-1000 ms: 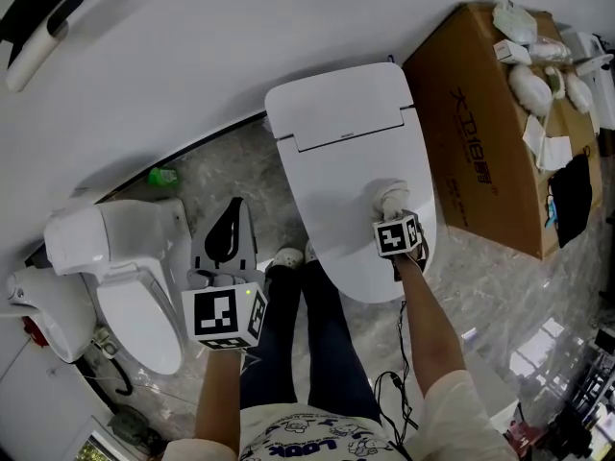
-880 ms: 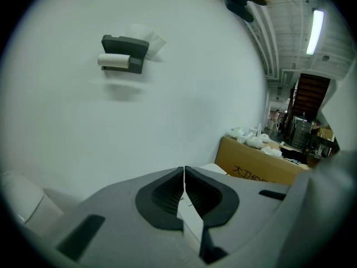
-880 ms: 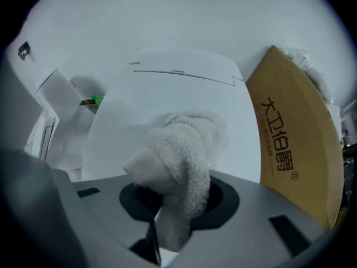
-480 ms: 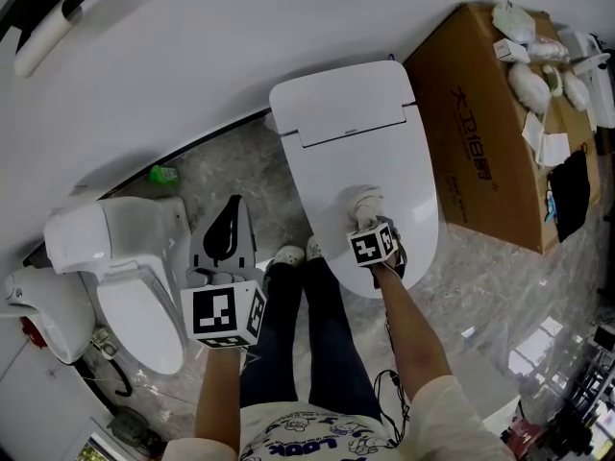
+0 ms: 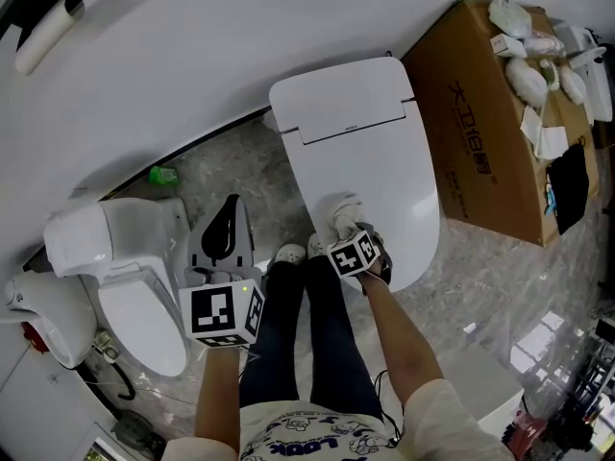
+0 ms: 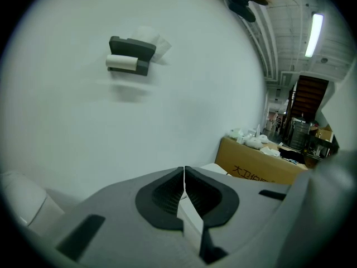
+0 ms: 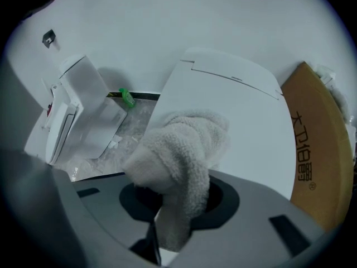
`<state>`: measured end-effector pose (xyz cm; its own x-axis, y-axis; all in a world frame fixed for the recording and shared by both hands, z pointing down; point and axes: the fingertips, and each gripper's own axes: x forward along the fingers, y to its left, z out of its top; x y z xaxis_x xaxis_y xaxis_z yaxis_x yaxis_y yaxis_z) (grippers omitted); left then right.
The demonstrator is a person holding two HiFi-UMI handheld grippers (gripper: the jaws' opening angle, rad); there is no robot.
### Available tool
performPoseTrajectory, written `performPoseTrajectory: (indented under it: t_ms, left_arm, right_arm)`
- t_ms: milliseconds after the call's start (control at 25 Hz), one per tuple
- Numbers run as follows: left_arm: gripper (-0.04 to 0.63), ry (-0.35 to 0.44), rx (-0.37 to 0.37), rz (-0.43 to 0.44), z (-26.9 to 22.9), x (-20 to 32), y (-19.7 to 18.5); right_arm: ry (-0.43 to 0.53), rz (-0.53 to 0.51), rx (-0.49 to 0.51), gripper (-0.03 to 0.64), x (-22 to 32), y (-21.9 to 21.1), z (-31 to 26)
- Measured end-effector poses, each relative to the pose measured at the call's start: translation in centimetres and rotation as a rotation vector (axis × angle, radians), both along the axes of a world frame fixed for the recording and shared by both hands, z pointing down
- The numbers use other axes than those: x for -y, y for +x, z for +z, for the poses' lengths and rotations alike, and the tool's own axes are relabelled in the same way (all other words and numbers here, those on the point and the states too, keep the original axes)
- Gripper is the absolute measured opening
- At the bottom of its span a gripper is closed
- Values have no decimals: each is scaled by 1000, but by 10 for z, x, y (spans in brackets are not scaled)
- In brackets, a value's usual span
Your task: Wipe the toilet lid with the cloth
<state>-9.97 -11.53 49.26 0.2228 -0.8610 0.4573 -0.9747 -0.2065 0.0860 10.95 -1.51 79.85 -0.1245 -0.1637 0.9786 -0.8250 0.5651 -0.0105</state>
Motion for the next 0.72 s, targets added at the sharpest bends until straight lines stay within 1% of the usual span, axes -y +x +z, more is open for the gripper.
performPoseTrajectory:
  t_ms: [240,440,720]
  left_arm:
    - [12,8,2,7,-2,5,-2]
    - [12,7,-1,12,-2,5,2]
    - [12,7,-3,25,-4,6,11]
  right_arm:
    - [-21,-60,14,99,-18,-17,2]
    - [-48,-95,28,100,-33,-22,5]
    - [-84,-237,41,100,-58,-18,5]
